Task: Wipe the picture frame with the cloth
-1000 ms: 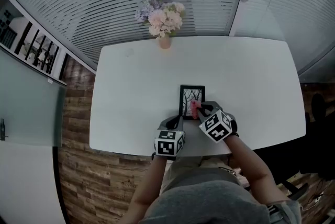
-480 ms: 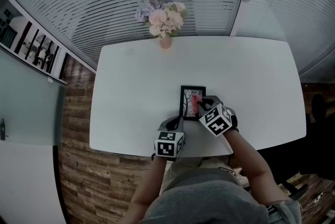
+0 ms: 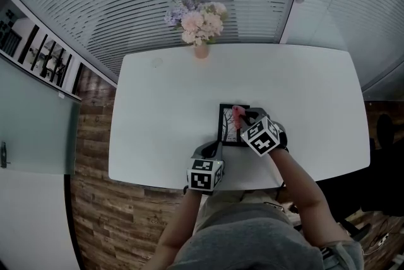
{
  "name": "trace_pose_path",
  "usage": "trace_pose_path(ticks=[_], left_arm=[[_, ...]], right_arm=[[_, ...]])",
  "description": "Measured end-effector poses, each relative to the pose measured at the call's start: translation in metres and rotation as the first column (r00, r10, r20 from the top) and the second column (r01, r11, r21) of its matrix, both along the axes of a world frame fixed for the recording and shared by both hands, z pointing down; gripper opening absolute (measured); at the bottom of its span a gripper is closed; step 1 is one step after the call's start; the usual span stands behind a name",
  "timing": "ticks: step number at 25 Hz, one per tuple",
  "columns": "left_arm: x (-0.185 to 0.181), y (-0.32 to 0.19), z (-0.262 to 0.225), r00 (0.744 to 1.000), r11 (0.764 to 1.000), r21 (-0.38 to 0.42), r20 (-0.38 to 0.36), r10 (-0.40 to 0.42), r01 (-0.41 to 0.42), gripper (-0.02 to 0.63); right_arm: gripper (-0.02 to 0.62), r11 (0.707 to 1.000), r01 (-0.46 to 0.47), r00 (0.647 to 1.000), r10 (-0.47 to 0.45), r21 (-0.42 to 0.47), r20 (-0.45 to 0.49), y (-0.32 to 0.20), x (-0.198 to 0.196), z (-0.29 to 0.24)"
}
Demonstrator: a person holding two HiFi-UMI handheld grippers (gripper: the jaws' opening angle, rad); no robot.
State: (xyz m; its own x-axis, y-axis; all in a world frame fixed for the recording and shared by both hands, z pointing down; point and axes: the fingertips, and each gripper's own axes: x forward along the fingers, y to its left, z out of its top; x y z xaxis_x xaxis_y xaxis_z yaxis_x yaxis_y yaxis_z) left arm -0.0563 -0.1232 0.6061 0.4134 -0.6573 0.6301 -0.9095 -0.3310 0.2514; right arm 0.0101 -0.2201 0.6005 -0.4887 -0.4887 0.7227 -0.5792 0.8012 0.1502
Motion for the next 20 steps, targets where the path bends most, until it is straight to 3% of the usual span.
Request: trace_pose_path(ticks=[20], left_arm=[[0.0,-0.001,0.002,1.0,1.0,0.001,-0.005,0.0,0.0,0.005]], right_arm=[[0.041,0.999,-0.034,0.999,0.034,0.027,-0.009,-0.012,0.0,-0.002]])
